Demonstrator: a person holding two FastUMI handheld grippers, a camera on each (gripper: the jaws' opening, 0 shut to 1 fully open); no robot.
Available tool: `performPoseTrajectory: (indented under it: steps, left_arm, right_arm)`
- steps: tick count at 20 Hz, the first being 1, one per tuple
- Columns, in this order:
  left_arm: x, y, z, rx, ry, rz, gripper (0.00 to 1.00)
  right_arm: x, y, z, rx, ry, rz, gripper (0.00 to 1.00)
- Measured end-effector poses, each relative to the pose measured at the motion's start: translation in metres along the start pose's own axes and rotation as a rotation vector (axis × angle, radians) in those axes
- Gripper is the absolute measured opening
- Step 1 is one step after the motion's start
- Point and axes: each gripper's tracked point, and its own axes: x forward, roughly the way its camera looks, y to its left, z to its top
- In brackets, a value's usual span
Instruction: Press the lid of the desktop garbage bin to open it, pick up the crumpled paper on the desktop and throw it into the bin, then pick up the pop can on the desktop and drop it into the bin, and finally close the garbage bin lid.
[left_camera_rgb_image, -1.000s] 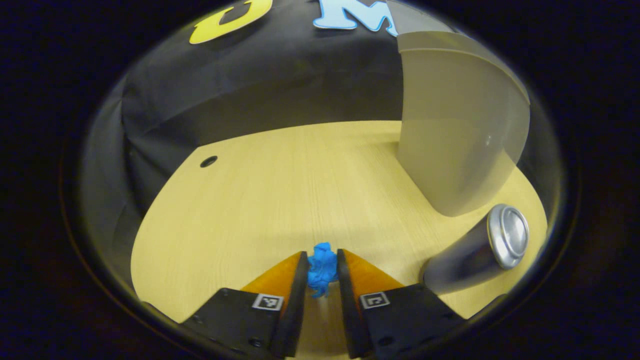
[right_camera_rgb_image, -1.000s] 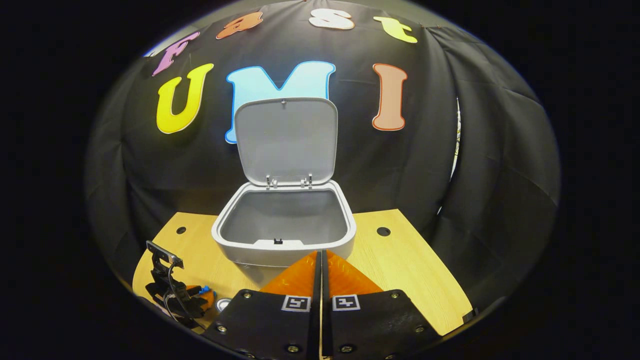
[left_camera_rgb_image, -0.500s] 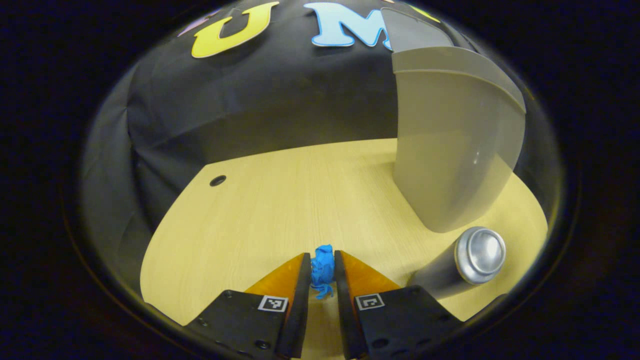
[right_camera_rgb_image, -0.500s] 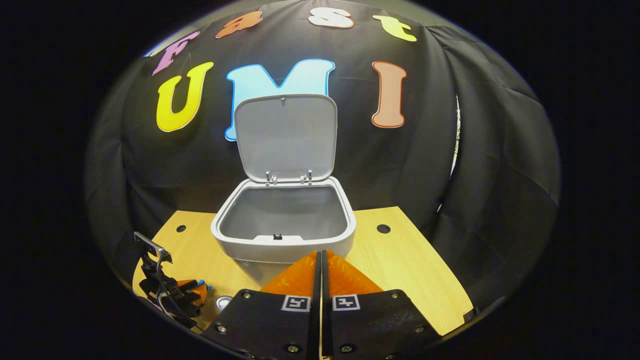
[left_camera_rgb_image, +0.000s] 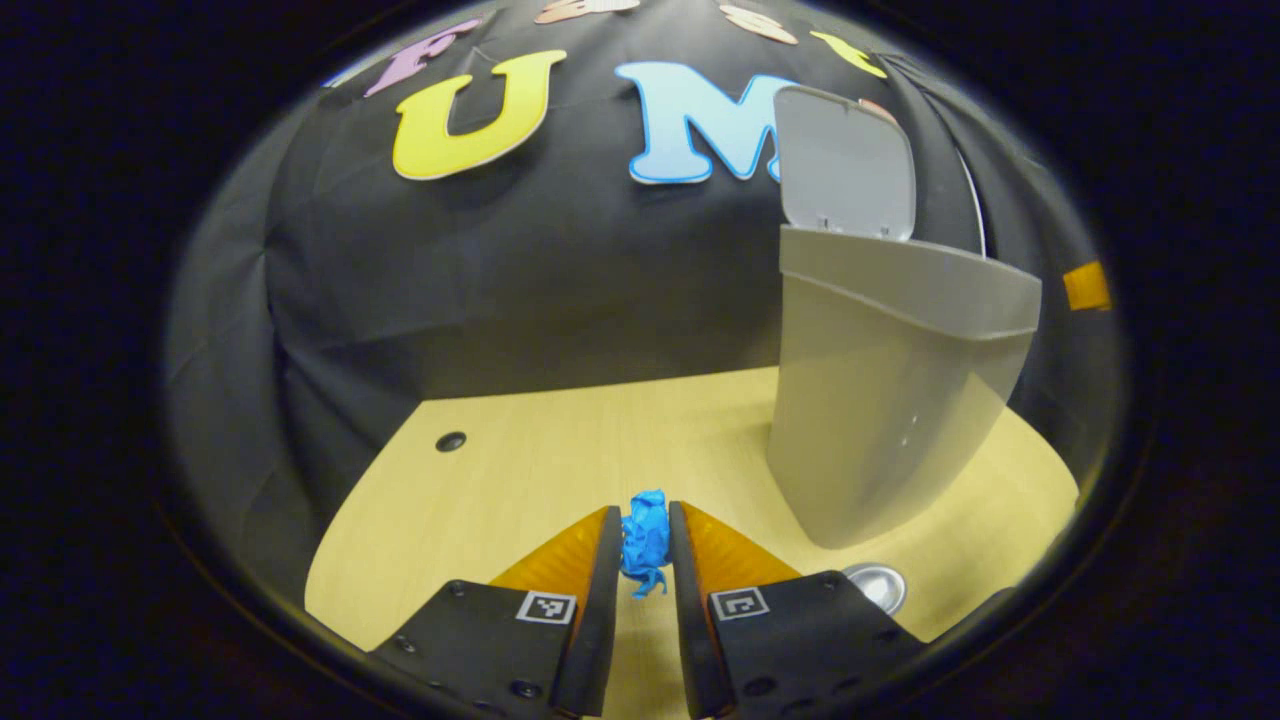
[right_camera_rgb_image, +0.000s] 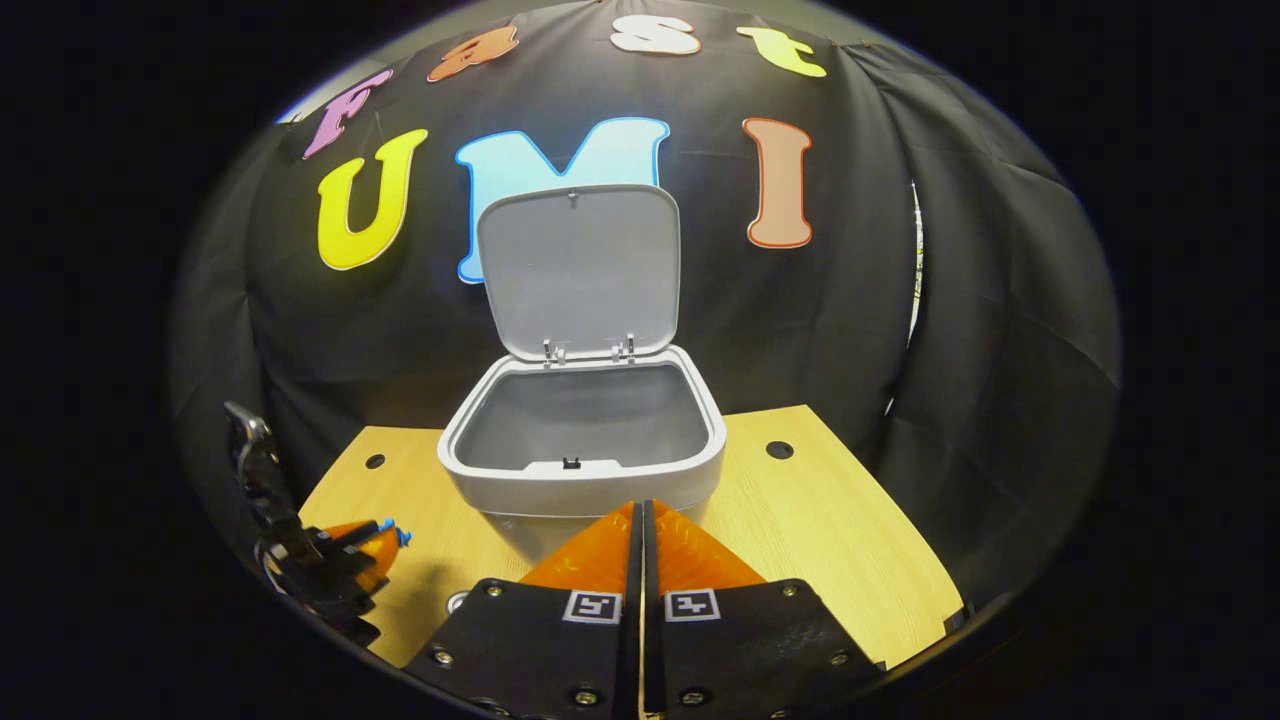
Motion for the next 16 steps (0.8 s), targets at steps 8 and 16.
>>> performPoseTrajectory:
  steps: [8,16]
  left_arm:
    - [-0.015,-0.043,0.108,-0.008,-0.191,-0.076,0.34]
    - [-0.028,-0.105,0.182,0.011,-0.313,-0.185,0.35]
  right_arm:
    - [-0.003,-0.007,-0.001,-0.011,-0.01,0.003,0.02]
    - [-0.009,-0.033,-0.006,0.015,-0.005,-0.035,0.01]
